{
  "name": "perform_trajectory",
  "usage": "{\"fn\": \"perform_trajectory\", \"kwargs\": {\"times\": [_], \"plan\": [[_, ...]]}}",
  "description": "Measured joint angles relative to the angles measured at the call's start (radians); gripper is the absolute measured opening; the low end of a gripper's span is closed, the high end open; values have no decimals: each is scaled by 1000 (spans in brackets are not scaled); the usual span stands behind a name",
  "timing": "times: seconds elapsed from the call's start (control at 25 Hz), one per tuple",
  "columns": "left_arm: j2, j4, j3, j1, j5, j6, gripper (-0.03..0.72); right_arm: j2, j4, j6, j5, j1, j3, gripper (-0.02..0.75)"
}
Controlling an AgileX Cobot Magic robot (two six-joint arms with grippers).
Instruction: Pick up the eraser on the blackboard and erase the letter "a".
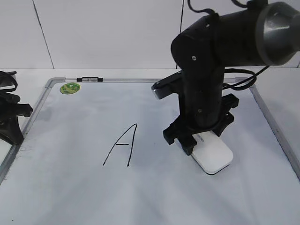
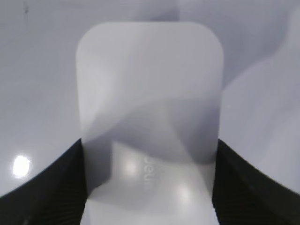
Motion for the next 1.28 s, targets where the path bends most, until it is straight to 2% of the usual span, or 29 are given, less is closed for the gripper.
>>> {"fn": "perform_trajectory", "kwargs": {"times": [0.28,0.8,1.08,1.28], "plan": [[0,-2,0,0,0,0,33,-53,-2,41,4,-88,0,559],[0,-2,0,0,0,0,38,-99,6,61,52,-333,0,559],[0,-5,0,0,0,0,43,-99,90,6,65,-483,0,559],[0,-13,0,0,0,2,46,-96,131,-45,69,-537,-10,559]]}}
